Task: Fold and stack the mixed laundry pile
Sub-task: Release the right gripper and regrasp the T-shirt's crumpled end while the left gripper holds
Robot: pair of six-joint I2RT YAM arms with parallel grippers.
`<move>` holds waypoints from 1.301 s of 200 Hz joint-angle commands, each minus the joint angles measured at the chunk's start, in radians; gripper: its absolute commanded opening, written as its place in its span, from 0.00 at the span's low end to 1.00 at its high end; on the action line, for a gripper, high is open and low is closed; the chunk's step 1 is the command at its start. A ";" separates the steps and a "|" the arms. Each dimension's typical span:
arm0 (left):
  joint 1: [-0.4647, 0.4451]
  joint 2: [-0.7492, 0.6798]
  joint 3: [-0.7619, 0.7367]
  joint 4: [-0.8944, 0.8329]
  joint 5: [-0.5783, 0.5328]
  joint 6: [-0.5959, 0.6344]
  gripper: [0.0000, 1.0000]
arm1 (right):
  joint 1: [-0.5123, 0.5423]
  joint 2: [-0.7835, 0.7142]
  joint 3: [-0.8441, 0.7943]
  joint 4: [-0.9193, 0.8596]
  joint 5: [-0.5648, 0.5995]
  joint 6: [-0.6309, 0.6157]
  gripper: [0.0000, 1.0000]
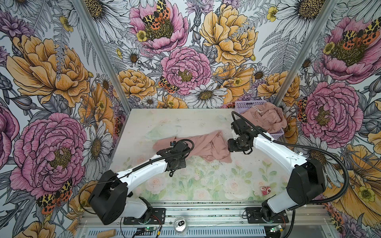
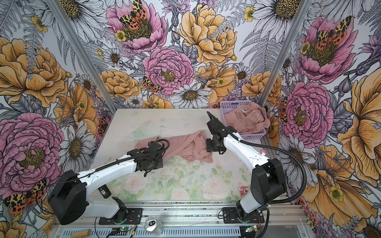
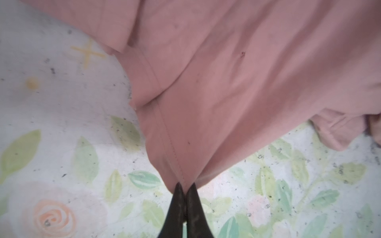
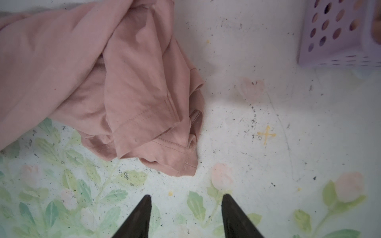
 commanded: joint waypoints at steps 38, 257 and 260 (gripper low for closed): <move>0.220 -0.219 0.090 -0.165 -0.085 0.124 0.00 | 0.008 0.039 -0.065 0.234 -0.155 0.066 0.65; 0.659 -0.381 0.102 -0.176 -0.020 0.336 0.00 | -0.018 0.392 0.060 0.582 -0.199 0.276 0.66; 0.659 -0.382 0.103 -0.176 -0.020 0.337 0.00 | -0.017 0.398 0.065 0.582 -0.205 0.276 0.66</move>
